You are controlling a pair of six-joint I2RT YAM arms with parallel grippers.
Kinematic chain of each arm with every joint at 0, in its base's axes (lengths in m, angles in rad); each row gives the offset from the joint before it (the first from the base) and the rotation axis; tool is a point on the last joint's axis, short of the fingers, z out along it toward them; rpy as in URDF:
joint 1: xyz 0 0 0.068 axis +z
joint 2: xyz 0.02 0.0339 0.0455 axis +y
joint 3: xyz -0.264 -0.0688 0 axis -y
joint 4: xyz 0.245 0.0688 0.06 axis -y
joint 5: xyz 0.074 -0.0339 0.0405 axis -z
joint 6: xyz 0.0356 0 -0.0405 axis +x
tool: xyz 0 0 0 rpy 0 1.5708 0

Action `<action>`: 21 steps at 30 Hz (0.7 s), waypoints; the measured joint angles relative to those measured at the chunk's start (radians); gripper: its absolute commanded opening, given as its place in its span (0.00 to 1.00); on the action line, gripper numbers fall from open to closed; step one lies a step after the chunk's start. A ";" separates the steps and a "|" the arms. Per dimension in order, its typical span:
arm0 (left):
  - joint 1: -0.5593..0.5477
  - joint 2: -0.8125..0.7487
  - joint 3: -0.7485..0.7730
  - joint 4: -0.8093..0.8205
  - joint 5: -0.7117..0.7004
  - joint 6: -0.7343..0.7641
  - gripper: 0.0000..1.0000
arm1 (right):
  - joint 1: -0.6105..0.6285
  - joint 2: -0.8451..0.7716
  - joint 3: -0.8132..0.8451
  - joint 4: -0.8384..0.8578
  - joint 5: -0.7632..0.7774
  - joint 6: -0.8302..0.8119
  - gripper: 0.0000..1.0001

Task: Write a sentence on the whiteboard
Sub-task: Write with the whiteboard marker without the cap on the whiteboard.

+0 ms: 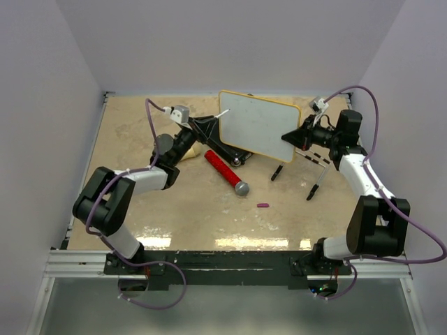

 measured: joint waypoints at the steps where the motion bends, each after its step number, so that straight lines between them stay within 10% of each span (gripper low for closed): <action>1: 0.000 0.006 0.003 0.005 -0.002 0.000 0.00 | 0.000 0.002 0.000 0.001 -0.002 0.001 0.00; 21: 0.033 0.088 0.051 0.026 -0.013 -0.002 0.00 | 0.000 0.004 0.000 0.001 -0.005 0.002 0.00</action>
